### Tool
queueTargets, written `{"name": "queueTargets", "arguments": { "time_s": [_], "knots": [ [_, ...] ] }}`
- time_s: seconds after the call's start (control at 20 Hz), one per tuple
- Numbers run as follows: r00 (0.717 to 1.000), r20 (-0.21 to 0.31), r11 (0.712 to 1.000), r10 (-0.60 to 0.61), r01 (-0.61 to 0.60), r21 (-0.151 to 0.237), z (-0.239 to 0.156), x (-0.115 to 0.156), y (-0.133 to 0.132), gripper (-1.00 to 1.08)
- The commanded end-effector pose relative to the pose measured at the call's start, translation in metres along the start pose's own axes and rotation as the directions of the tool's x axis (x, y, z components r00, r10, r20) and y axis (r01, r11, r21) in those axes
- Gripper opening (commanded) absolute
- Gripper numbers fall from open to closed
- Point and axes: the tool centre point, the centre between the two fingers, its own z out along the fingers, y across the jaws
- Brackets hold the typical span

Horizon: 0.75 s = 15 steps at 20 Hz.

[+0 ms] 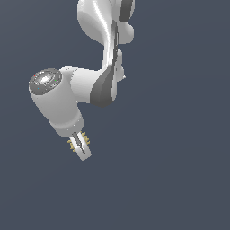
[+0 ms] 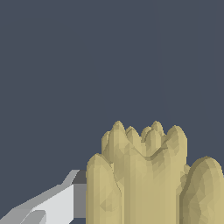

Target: Pick up the object and move it to a goal position.

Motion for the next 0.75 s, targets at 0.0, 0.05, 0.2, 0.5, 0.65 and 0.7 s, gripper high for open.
{"name": "queueTargets", "arguments": {
  "time_s": [0.0, 0.05, 0.2, 0.5, 0.65, 0.7],
  "knots": [
    [1.0, 0.001, 1.0, -0.001, 0.001, 0.0, -0.006, 0.008, -0.003, -1.0],
    [1.0, 0.001, 1.0, -0.001, 0.001, 0.0, -0.008, 0.011, -0.004, -1.0],
    [1.0, 0.001, 1.0, -0.001, 0.001, 0.0, -0.012, 0.018, -0.006, -1.0],
    [1.0, 0.001, 1.0, 0.0, 0.0, 0.0, -0.017, 0.025, -0.009, -1.0],
    [1.0, 0.001, 1.0, 0.0, 0.0, 0.0, -0.018, 0.026, -0.01, -1.0],
    [1.0, 0.001, 1.0, 0.0, 0.0, 0.0, -0.018, 0.026, -0.009, -1.0]
  ]
}}
